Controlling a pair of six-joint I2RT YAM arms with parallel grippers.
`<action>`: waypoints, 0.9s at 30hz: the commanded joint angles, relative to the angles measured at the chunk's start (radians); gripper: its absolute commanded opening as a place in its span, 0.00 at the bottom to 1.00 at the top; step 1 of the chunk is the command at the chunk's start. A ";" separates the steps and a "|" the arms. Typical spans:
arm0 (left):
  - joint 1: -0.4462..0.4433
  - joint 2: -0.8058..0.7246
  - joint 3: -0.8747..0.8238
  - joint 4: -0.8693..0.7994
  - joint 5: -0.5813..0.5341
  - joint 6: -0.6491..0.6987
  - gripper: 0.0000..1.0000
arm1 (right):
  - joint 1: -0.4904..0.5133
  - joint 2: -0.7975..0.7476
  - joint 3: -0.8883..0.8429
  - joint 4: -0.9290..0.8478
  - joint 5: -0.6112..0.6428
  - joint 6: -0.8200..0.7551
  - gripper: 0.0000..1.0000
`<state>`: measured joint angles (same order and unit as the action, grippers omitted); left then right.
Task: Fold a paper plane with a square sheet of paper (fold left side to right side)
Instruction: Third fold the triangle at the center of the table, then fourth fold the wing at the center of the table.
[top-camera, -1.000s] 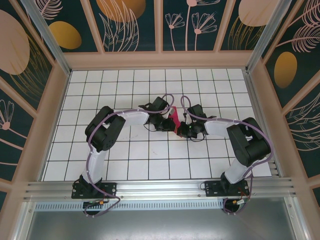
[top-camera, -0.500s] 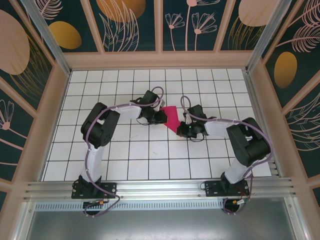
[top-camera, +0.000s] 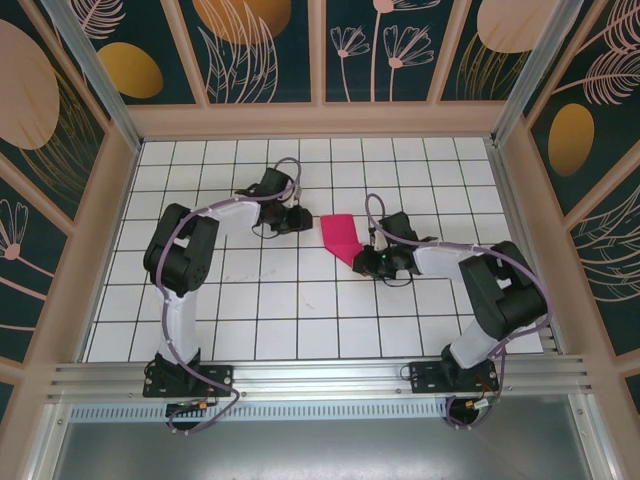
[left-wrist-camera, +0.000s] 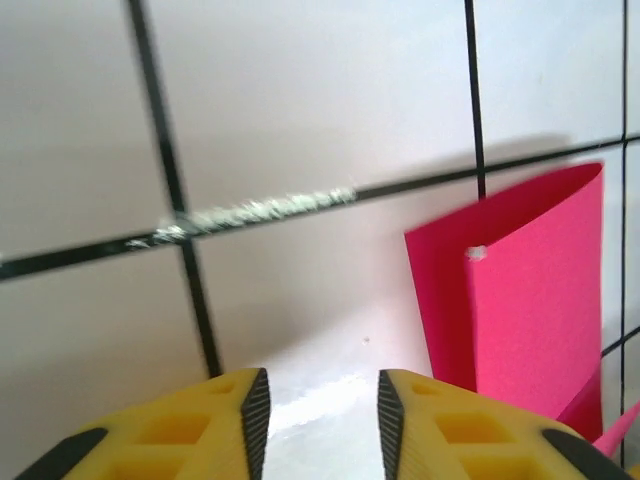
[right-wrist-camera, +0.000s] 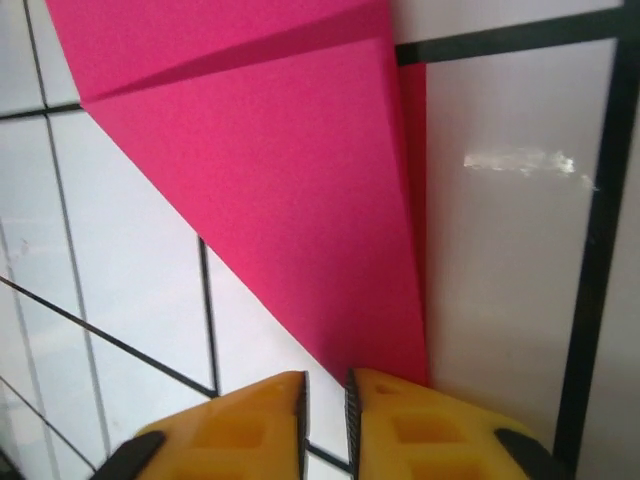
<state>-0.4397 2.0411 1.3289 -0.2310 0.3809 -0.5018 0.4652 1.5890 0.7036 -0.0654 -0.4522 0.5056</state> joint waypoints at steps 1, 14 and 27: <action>-0.007 -0.082 -0.046 0.027 0.027 -0.022 0.41 | -0.014 -0.099 0.034 -0.042 0.018 -0.036 0.35; -0.042 -0.067 -0.182 0.305 0.252 -0.181 0.51 | -0.040 0.048 0.195 -0.095 0.115 -0.164 0.43; -0.100 0.005 -0.109 0.323 0.270 -0.209 0.54 | -0.040 0.109 0.201 -0.058 0.088 -0.178 0.42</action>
<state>-0.5316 2.0228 1.1812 0.0685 0.6289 -0.6941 0.4316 1.6859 0.8814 -0.1318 -0.3569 0.3481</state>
